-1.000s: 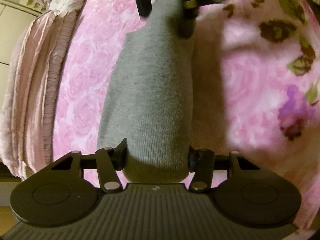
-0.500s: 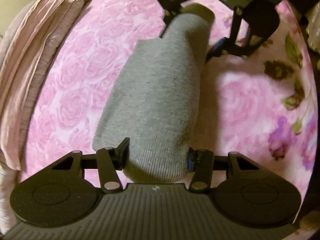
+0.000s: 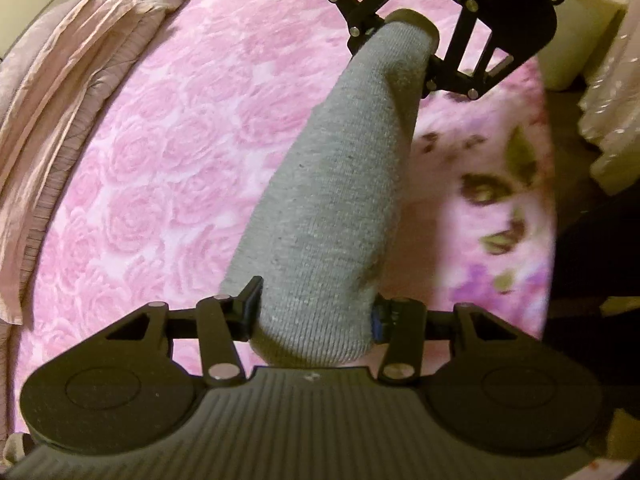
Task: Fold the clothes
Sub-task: 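Carry the held grey garment with both grippers toward the stack of dark clothes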
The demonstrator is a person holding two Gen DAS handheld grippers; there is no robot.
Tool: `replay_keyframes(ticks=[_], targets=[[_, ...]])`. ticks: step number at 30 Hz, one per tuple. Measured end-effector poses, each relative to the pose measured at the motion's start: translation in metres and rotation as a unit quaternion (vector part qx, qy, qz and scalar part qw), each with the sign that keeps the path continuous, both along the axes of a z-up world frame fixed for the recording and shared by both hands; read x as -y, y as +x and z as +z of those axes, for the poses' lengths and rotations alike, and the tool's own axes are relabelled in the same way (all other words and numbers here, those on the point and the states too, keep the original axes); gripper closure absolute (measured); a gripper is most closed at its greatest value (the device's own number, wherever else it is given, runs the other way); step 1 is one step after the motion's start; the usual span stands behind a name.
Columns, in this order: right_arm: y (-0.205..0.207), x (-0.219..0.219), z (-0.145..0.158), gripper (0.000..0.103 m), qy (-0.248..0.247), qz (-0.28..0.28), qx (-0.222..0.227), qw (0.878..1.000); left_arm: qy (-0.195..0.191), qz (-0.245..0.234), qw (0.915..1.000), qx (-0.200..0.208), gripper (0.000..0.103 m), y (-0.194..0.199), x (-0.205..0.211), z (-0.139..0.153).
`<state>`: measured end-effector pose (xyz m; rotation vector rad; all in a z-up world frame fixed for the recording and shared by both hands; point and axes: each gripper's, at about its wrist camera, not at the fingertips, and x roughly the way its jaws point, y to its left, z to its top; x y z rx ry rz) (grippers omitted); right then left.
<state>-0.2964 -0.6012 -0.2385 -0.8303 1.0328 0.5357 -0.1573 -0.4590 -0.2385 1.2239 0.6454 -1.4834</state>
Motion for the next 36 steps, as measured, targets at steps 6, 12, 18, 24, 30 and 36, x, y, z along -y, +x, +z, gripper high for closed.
replay_keyframes(ticks=[6,12,18,24,30,36], targets=[[-0.023,-0.008,0.044,0.071,0.002,-0.008,-0.042,0.999,0.018,-0.024,0.9983,-0.049,0.058,-0.016,-0.007,0.033],[-0.05,-0.005,0.083,0.071,-0.023,-0.048,-0.016,0.998,-0.005,-0.061,0.9976,-0.034,0.059,-0.033,0.001,0.066],[-0.076,0.015,0.109,0.071,-0.044,-0.115,0.003,0.992,-0.029,-0.127,0.9913,-0.02,0.059,-0.057,0.026,0.091],[-0.121,0.046,0.128,0.071,-0.061,-0.183,0.007,0.981,-0.045,-0.201,0.9785,-0.017,0.059,-0.102,0.062,0.105],[-0.174,0.093,0.15,0.071,-0.071,-0.234,0.013,0.97,-0.056,-0.26,0.9639,-0.011,0.059,-0.159,0.109,0.122],[-0.227,0.159,0.166,0.071,-0.077,-0.251,0.023,0.965,-0.062,-0.293,0.9542,0.001,0.059,-0.226,0.17,0.13]])
